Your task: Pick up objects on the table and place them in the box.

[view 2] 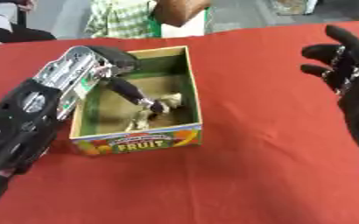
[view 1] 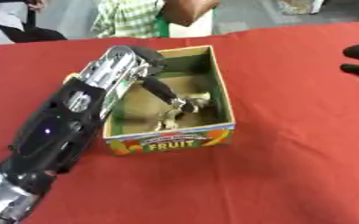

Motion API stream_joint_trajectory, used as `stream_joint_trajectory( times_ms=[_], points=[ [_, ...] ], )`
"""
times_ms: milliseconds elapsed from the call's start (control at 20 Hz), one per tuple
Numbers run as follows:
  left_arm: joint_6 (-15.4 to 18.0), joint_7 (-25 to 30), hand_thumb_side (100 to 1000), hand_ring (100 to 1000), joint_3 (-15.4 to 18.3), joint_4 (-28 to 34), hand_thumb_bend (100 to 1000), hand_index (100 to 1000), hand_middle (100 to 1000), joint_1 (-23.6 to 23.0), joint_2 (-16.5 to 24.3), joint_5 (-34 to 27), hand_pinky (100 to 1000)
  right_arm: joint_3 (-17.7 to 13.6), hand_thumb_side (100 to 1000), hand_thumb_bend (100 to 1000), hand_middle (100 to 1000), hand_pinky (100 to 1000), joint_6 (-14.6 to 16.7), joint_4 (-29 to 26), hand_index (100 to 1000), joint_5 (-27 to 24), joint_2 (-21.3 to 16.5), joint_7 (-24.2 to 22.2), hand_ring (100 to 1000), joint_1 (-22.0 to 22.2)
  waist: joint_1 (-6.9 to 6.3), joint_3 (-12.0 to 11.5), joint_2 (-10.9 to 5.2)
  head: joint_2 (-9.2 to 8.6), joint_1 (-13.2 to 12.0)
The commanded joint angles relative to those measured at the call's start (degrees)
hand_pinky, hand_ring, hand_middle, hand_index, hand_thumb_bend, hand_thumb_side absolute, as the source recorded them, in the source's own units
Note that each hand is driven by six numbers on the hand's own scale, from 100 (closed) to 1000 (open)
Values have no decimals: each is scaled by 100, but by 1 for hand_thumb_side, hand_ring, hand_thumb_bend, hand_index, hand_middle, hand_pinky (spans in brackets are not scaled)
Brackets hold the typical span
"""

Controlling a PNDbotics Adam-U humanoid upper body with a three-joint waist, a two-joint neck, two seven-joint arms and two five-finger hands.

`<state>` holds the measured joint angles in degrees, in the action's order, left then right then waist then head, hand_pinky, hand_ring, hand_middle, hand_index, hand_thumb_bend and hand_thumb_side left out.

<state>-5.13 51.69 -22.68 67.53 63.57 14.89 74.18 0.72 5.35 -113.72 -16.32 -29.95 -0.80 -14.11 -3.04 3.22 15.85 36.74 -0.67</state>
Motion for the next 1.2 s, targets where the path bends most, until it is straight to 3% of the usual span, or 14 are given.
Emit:
stream_joint_trajectory(
  times_ms=[50, 450, 900, 1200],
  points=[
    [-87, -64, 1000, 950, 174, 233, 992, 1000, 978, 154, 228, -38, 759, -49, 1000, 100, 737, 838, 0, -87, 964, -9, -84, 22, 879, -37, 31, -5, -118, 0, 24],
    [-214, -202, 999, 918, 428, 704, 859, 1000, 936, 238, 560, -616, 736, -55, 1000, 100, 737, 838, -3, -87, 964, -10, -91, 38, 880, -31, 27, -28, -131, 14, 48],
    [-726, -405, 819, 875, 814, 821, 557, 1000, 890, 161, 1031, -1122, 709, -71, 1000, 100, 737, 838, -5, -87, 964, -4, -92, 59, 880, -19, 24, -65, -136, -12, 66],
    [-1035, -671, 756, 867, 1005, 557, 550, 1000, 884, -18, 1385, -1567, 702, -82, 1000, 100, 737, 838, -9, -87, 963, 16, -101, 71, 880, 1, 15, -95, -130, -18, 87]
  ],
)
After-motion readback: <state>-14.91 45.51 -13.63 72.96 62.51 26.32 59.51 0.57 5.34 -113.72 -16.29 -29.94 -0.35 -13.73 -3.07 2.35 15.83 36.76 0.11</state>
